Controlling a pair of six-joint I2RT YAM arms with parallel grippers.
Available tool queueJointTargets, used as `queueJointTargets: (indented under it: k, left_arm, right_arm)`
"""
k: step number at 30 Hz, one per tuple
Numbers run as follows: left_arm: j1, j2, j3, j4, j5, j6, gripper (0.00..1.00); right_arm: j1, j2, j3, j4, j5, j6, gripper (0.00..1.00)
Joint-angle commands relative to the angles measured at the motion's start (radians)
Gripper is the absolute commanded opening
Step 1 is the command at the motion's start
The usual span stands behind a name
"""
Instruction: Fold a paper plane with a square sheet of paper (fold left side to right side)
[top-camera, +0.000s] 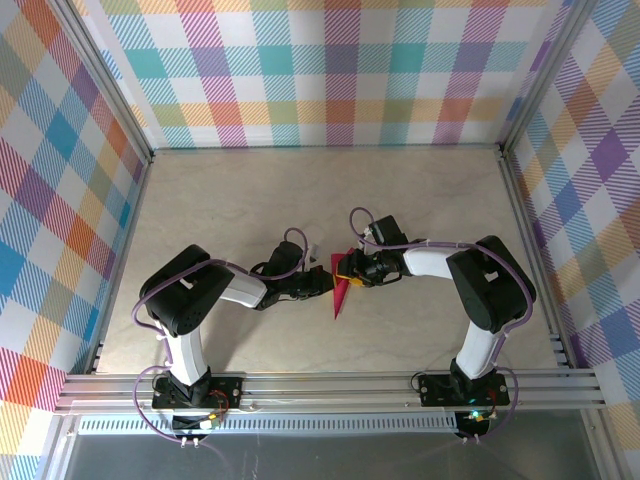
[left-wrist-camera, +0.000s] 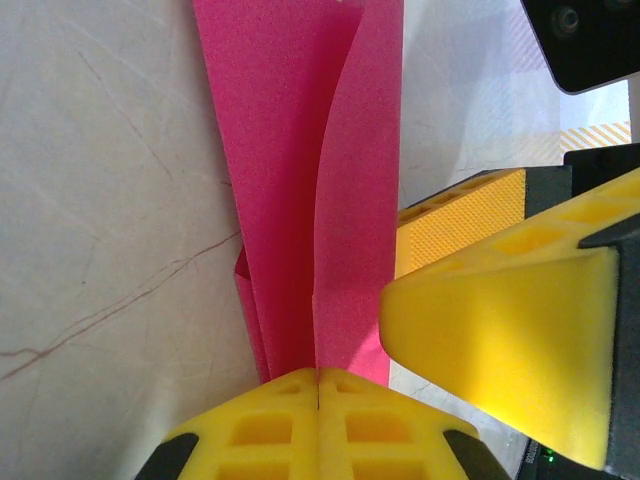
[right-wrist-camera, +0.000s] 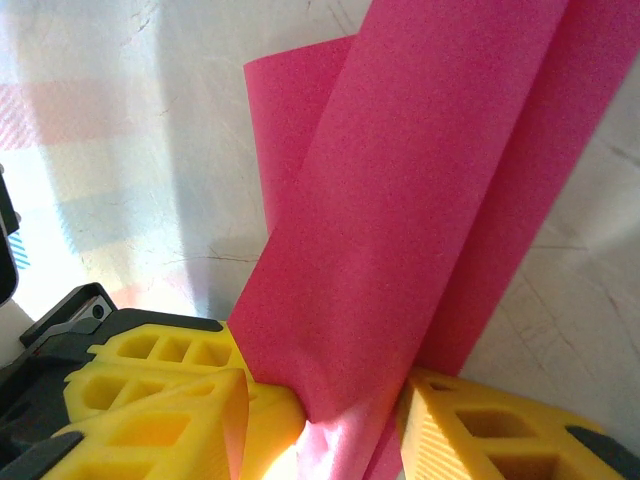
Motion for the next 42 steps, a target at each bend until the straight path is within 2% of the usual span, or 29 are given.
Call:
queueJointTargets:
  k: [1,8,19,42]
  left_arm:
    - [0.013,0.013,-0.008,-0.098,-0.058,0.041,0.0]
    - [0.012,0.012,-0.014,-0.143,-0.086,0.056,0.0]
    - [0.012,-0.003,-0.015,-0.19,-0.134,0.073,0.0]
    - [0.012,0.018,0.002,-0.218,-0.136,0.084,0.0]
  right_arm:
    - [0.011,0.019,-0.024,0.003,0.042,-0.011,0.44]
    - [0.011,0.007,-0.037,0.052,0.022,0.02,0.43]
    - [0.011,-0.013,-0.036,0.028,0.036,0.012,0.43]
    - [0.011,-0.038,-0.044,0.037,0.037,0.022,0.43]
